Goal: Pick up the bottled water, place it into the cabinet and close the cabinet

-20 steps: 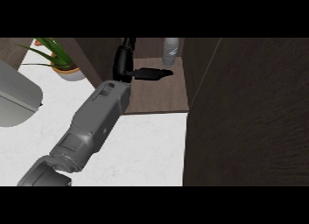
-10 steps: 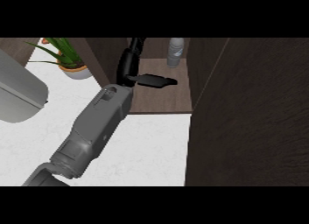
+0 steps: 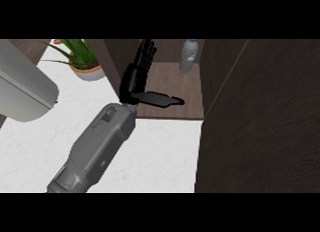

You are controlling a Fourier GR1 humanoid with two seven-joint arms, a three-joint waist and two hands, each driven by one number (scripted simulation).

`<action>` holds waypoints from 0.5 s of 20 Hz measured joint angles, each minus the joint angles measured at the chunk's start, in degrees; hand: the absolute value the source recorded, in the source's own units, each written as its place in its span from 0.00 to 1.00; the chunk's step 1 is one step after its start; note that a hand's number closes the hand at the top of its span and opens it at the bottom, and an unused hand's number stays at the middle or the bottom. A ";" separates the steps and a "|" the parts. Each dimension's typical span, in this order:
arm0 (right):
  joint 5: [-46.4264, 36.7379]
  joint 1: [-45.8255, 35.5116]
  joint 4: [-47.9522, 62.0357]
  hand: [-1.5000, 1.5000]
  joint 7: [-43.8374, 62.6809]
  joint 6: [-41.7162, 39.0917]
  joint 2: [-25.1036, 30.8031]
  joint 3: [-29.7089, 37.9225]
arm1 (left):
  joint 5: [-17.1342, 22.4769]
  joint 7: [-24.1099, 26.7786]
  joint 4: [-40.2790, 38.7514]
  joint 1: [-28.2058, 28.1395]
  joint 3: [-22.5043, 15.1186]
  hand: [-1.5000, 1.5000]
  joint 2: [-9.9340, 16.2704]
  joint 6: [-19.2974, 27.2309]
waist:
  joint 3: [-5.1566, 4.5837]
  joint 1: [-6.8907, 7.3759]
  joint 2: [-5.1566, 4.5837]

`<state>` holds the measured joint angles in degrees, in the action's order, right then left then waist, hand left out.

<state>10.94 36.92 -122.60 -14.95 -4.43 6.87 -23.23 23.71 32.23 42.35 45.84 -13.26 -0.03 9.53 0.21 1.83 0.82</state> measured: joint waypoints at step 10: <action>-0.90 -0.36 -1.60 0.00 1.16 0.54 0.79 -0.41 | 0.96 -8.30 32.67 -24.24 -7.95 0.00 2.64 4.14 | -0.11 1.10 0.29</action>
<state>10.03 36.56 -124.19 -13.79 -3.88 7.66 -23.64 24.67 23.92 75.02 21.60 -21.22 2.62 13.67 0.09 2.93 1.11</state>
